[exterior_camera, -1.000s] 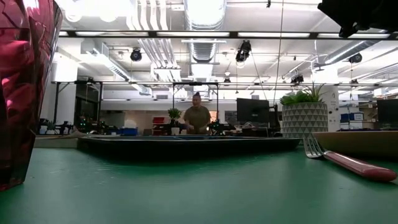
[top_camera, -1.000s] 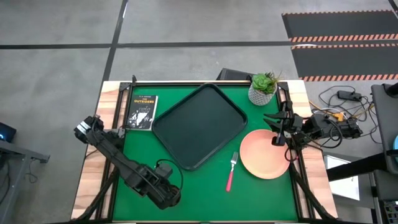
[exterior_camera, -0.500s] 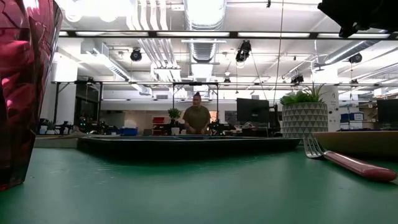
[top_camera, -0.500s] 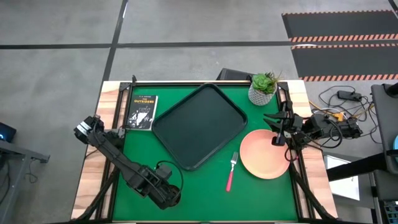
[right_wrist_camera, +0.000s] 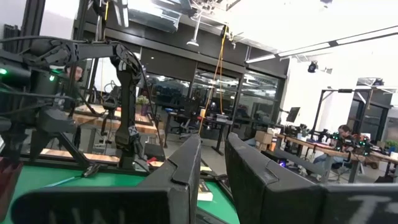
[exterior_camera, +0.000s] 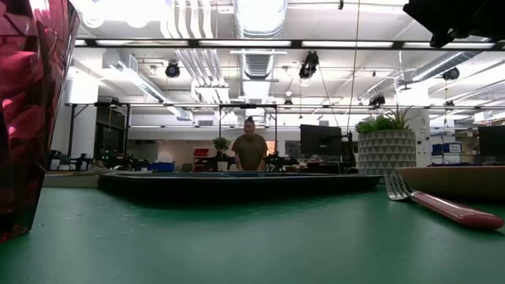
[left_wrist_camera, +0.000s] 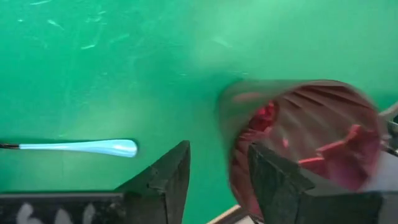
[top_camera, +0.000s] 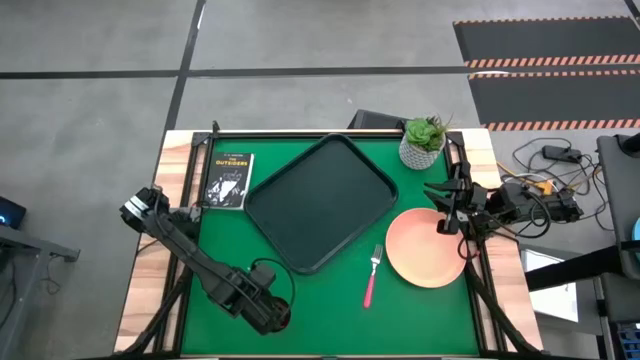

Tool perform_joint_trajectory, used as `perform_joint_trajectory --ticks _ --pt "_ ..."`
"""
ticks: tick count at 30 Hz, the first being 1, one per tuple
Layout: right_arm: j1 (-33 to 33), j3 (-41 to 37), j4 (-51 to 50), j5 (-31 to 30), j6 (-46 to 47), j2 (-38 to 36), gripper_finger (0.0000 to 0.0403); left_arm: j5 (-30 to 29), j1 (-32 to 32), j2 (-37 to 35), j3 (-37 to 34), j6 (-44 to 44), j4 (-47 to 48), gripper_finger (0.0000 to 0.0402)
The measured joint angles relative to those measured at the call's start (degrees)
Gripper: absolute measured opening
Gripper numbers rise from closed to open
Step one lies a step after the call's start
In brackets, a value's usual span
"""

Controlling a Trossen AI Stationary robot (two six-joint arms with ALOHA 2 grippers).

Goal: Pick and place plate/cup/fork/spoon on tray
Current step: Put the red glass on the top left of the black serving tray

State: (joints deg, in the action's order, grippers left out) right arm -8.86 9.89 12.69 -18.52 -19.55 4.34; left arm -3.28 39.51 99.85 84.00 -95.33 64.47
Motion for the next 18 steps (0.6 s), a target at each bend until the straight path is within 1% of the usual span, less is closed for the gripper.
perform_joint_trajectory --ticks 3,6,13,15,18 --pt "0.0 0.0 0.0 0.0 0.0 0.0 0.0063 0.0 0.0 0.0 -0.9 0.2 0.0 0.0126" --pt "0.0 0.0 0.0 0.0 0.0 0.0 0.0063 0.1 0.0 -0.1 -0.9 1.2 -0.1 0.0103" --pt "0.0 0.0 0.0 0.0 0.0 0.0 0.0063 0.2 0.0 -0.5 -0.7 1.6 -0.2 0.0014" --pt "0.0 0.0 0.0 0.0 0.0 0.0 0.0063 0.2 0.0 -0.6 -0.7 1.6 -0.2 0.0005" --pt "0.0 0.0 0.0 0.0 0.0 0.0 0.0063 0.2 0.0 -0.6 -0.7 1.7 -0.2 0.0005"
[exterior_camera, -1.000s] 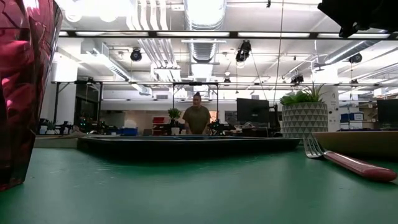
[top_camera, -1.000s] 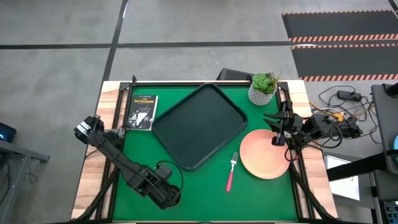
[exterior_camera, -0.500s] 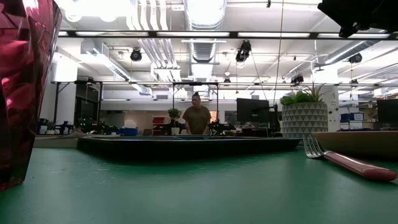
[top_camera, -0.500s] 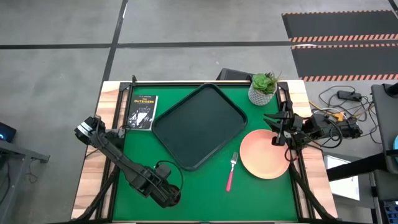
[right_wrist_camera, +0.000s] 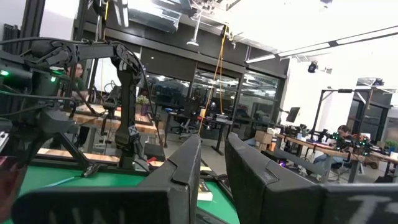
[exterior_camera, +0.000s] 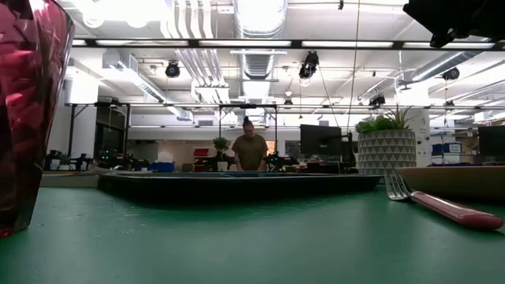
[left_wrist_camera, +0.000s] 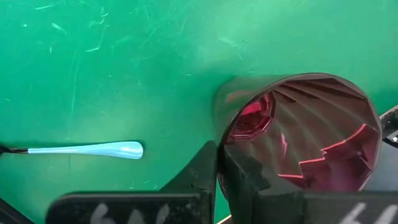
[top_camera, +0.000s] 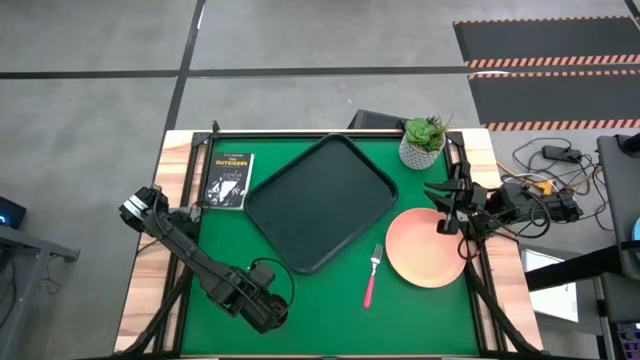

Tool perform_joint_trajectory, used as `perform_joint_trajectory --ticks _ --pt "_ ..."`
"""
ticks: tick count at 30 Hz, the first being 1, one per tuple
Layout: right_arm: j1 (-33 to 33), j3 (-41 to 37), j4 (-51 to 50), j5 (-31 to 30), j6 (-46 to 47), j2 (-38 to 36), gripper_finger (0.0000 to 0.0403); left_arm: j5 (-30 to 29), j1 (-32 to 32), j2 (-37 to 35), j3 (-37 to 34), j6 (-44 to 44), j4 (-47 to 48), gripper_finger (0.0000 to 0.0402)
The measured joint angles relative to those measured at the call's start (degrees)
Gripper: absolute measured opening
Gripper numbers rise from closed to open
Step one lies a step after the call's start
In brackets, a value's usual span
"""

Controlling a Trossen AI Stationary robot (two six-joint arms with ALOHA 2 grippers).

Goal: Pick and place plate/cup/fork/spoon on tray
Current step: Put the red glass on the top left of the black serving tray

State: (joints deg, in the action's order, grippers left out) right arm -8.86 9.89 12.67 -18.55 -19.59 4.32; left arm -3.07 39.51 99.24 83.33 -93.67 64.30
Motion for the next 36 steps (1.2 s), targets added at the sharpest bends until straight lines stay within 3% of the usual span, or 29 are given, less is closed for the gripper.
perform_joint_trajectory --ticks 10,15,20,23,29,36 --pt "0.0 0.0 -0.1 0.0 -0.1 0.0 0.0063 -1.1 0.0 -2.4 1.4 0.9 -1.4 0.0001" --pt "0.0 0.0 -0.1 0.0 -0.6 0.0 0.0063 -10.9 -1.8 -5.7 2.0 3.9 -1.3 0.0001" --pt "0.0 0.0 -0.2 0.0 -0.6 0.0 0.0063 -21.0 -7.8 -10.4 1.5 5.7 0.6 0.0" --pt "0.0 0.0 -0.1 0.0 -0.5 0.0 0.0063 -24.1 -12.8 -12.5 1.5 9.7 2.8 0.0" --pt "0.0 0.0 -0.2 0.0 -0.5 0.0 0.0063 -23.5 -25.4 -14.3 -0.3 20.3 4.6 0.0" --pt "0.0 0.0 -0.4 0.0 -0.5 0.0 0.0063 -14.9 -39.4 -13.7 -1.7 31.2 6.6 0.0"
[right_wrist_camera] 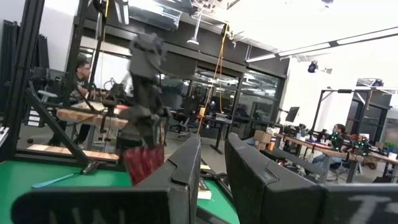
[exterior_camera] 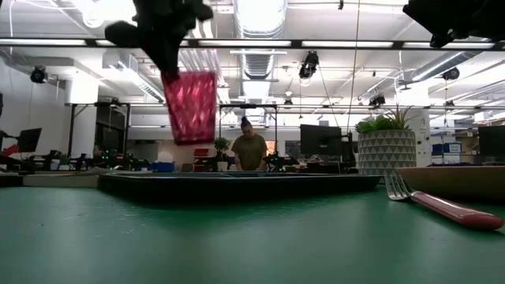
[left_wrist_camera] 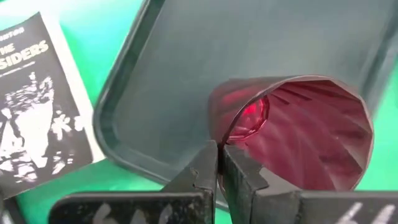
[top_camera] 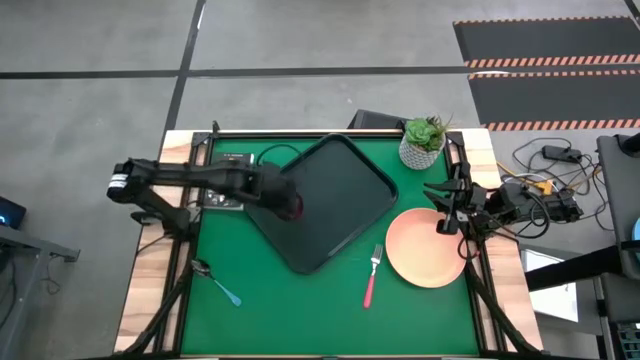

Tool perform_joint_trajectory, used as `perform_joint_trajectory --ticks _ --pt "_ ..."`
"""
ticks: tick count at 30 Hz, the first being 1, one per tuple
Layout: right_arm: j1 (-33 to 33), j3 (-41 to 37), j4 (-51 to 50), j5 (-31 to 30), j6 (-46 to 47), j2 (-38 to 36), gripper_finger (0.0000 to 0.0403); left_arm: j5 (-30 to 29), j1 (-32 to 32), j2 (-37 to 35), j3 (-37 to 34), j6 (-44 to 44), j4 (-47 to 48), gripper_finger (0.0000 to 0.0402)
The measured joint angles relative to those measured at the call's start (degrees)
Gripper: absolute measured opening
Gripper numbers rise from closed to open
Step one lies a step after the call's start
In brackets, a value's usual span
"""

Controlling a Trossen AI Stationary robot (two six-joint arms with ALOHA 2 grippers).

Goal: Pick and place plate/cup/fork/spoon on tray
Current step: Put the red glass on the top left of the black serving tray

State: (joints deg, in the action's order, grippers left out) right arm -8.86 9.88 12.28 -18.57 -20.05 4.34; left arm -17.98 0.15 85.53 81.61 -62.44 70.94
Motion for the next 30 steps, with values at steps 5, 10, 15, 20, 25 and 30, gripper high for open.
perform_joint_trajectory --ticks 5,10,15,20,25,30 --pt "0.0 0.0 0.0 0.0 0.1 0.0 0.0063 6.2 -6.4 -0.3 -4.6 7.1 0.0 0.0" --pt "0.0 0.0 0.0 0.0 0.1 0.0 0.0063 8.4 -10.0 -1.8 -9.9 7.4 -0.4 0.0" --pt "0.0 0.0 0.0 0.0 0.0 0.0 0.0063 8.7 -11.2 -4.5 -13.7 7.3 -3.7 0.0" --pt "0.0 0.0 0.0 0.0 -0.1 0.0 0.0063 8.7 -11.3 -6.2 -15.3 6.3 -6.6 0.0" --pt "0.0 0.0 0.0 0.0 0.0 0.0 0.0063 6.3 -11.5 -5.7 -15.5 5.7 -5.8 0.0" --pt "0.0 0.0 0.0 0.1 0.5 0.0 0.0063 4.8 -12.8 -4.9 -15.5 5.7 -6.2 0.0"
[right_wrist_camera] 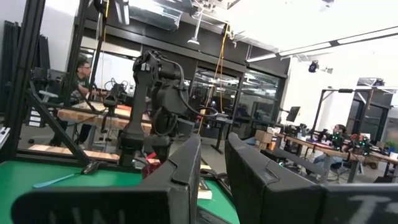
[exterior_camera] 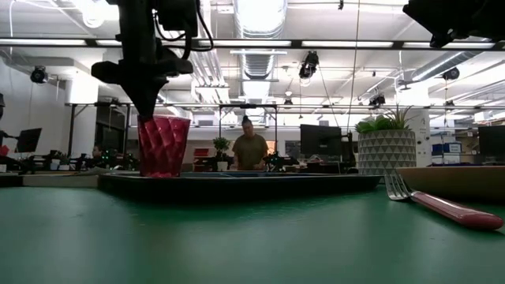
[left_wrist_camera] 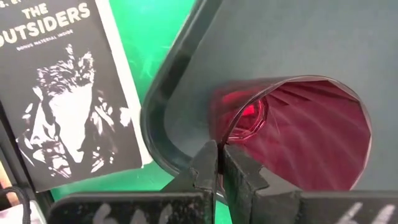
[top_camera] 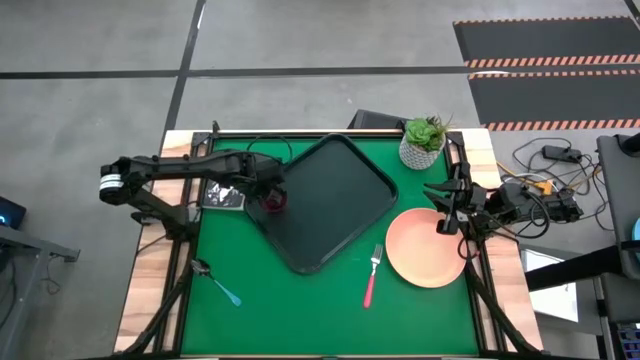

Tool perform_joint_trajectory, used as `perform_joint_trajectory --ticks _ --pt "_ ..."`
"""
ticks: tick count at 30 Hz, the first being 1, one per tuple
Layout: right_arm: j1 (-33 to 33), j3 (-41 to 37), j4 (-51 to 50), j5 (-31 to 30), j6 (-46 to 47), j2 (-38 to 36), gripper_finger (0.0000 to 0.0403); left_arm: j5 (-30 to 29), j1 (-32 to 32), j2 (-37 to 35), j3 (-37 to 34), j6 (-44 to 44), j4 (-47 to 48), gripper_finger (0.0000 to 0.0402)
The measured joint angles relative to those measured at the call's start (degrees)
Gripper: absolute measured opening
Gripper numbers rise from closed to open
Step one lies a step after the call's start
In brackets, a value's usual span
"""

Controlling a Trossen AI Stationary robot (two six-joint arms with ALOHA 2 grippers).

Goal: Pick and place plate/cup/fork/spoon on tray
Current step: Put the red glass on the top left of the black serving tray, then put the blue spoon on the black serving tray to the bottom right of the red glass

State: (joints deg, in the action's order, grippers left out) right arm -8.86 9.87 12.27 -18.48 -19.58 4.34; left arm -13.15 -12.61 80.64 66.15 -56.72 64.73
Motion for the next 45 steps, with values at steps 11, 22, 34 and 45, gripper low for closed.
perform_joint_trajectory --ticks 11,22,34,45 --pt "0.0 0.0 0.0 0.0 0.0 0.0 0.0063 -0.1 -1.9 0.7 0.0 0.0 0.1 0.0" --pt "0.0 0.0 0.0 0.0 -0.1 0.0 0.0063 -0.7 -2.4 0.7 0.0 0.4 0.1 0.0048" --pt "0.0 0.0 0.0 0.0 -0.6 0.0 0.0063 -0.8 -2.4 0.8 0.0 1.8 0.1 0.0065" --pt "0.0 0.0 0.0 0.0 -0.6 0.0 0.0063 -1.1 0.5 -2.5 1.9 3.2 -0.1 0.0066"
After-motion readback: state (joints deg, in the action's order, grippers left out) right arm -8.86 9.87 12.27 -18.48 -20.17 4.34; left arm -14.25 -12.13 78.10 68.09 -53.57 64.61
